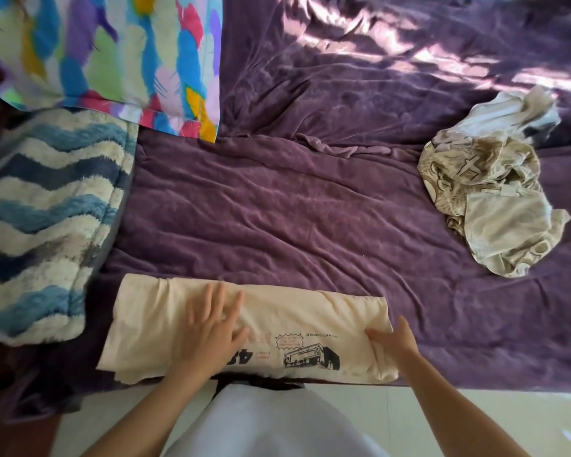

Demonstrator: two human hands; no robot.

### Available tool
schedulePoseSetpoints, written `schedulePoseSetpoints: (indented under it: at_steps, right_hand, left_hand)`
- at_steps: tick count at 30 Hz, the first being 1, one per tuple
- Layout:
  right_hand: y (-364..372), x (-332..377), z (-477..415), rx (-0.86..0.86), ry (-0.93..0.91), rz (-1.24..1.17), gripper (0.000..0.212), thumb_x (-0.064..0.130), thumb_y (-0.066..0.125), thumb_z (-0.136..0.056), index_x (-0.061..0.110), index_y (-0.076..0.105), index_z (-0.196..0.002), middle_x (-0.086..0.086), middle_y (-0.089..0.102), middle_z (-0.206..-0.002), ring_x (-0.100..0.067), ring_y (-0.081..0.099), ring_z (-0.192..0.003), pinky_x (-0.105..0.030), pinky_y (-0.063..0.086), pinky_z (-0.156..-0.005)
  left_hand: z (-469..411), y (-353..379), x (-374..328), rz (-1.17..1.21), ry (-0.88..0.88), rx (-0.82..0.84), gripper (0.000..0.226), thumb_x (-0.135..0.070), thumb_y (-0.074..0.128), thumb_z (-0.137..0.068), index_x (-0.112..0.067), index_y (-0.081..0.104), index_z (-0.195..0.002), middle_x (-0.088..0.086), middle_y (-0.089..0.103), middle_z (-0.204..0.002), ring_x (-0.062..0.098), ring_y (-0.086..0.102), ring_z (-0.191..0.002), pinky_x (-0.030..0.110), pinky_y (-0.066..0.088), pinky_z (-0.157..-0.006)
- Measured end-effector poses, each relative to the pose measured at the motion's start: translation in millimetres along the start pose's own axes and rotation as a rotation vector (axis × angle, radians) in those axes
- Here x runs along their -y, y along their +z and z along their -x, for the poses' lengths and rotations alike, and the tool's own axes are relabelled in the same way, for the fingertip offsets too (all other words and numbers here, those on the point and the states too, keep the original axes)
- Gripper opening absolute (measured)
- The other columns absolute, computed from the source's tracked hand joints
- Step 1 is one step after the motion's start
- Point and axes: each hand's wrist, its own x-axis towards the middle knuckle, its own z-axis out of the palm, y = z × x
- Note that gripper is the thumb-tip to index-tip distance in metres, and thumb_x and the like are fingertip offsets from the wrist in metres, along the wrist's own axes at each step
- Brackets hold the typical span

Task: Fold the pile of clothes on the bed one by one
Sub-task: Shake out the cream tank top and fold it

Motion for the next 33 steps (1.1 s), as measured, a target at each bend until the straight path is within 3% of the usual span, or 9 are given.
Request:
schedulePoseSetpoints:
  at_steps: [6,11,13,15,18,20,24,26,33]
  right_hand:
    - [-10,58,42,-0.023,-0.295,-0.204,0.092,-0.007,0.065,-0.078,0.024,0.015,-0.149,-0.013,0.037,-0.145,-0.032,0.045,-0.125,-0.043,0.044,-0.096]
    - [31,129,121,0.199,-0.601,-0.191,0.086,0.0,0.058,-0.086,0.034,0.008,-0.148,-0.001,0.059,-0.106,-0.011,0.061,-0.078,-0.021,0.051,-0.06]
    - [63,149,155,0.321,-0.718,-0.103,0.085,0.006,0.059,-0.088,0.035,0.006,-0.148,0.006,0.055,-0.108,-0.01,0.06,-0.088,-0.024,0.051,-0.074]
    - [100,156,177,0.493,-0.807,-0.027,0.086,0.007,0.06,-0.087,0.033,0.005,-0.149,0.009,0.049,-0.126,-0.006,0.054,-0.105,-0.029,0.049,-0.092]
    - [135,154,187,0.68,-0.786,0.091,0.076,0.016,0.055,-0.093,0.034,0.007,-0.149,0.002,0.042,-0.139,-0.012,0.051,-0.118,-0.026,0.042,-0.098]
    - [142,145,176,0.646,-0.781,0.174,0.066,0.019,0.05,-0.096,0.034,0.013,-0.148,-0.003,0.042,-0.142,-0.015,0.048,-0.121,-0.022,0.038,-0.097]
    - [131,116,139,0.457,-0.784,0.337,0.056,0.015,0.046,-0.096,0.024,0.024,-0.147,-0.004,0.038,-0.146,-0.014,0.042,-0.125,-0.022,0.03,-0.107]
    - [128,102,126,0.398,-0.878,0.627,0.053,0.019,0.045,-0.096,0.022,0.026,-0.146,0.0,0.029,-0.151,-0.017,0.028,-0.138,-0.028,0.024,-0.112]
    - [150,86,128,0.221,-1.367,1.065,0.058,0.056,0.036,-0.074,0.031,0.041,-0.127,-0.002,0.061,-0.125,-0.021,0.059,-0.115,-0.032,0.052,-0.086]
  left_hand:
    - [6,18,-2,0.062,-0.069,0.076,0.068,-0.059,0.0,-0.093,-0.021,0.04,-0.133,0.02,0.051,-0.134,0.039,0.035,-0.127,0.057,0.031,-0.098]
    - [0,14,-1,0.251,-0.062,0.069,0.073,-0.059,0.001,-0.092,-0.019,0.046,-0.132,0.016,0.051,-0.135,0.035,0.044,-0.123,0.052,0.047,-0.09]
    - [6,-3,-6,0.563,-0.077,-0.027,0.081,-0.065,0.005,-0.09,-0.013,0.049,-0.133,0.013,0.051,-0.136,0.031,0.045,-0.127,0.038,0.042,-0.102]
    - [10,-19,8,1.024,-0.255,-0.132,0.066,-0.057,0.028,-0.093,-0.008,0.053,-0.128,0.007,0.056,-0.128,0.024,0.049,-0.122,0.014,0.047,-0.082]
    - [24,-37,41,1.942,-0.555,0.002,0.105,-0.089,0.052,-0.046,-0.016,0.06,-0.12,0.009,0.066,-0.116,0.032,0.053,-0.116,0.034,0.05,-0.077]
    - [31,-46,60,2.17,-0.672,-0.009,0.085,-0.08,0.05,-0.056,-0.016,0.064,-0.11,0.017,0.068,-0.104,0.036,0.057,-0.103,0.044,0.045,-0.081]
    - [32,-59,59,1.737,-0.668,-0.021,0.028,-0.03,0.061,-0.087,-0.021,0.058,-0.113,0.008,0.059,-0.113,0.025,0.055,-0.097,0.033,0.046,-0.067]
    - [23,-51,56,1.472,-0.595,-0.163,0.05,0.001,0.063,-0.083,-0.018,0.051,-0.127,0.0,0.059,-0.106,0.017,0.057,-0.094,0.02,0.046,-0.057]
    - [61,-44,80,1.143,-0.776,-0.516,0.052,-0.005,0.062,-0.083,-0.006,0.049,-0.133,0.018,0.057,-0.124,0.035,0.052,-0.114,0.034,0.038,-0.086]
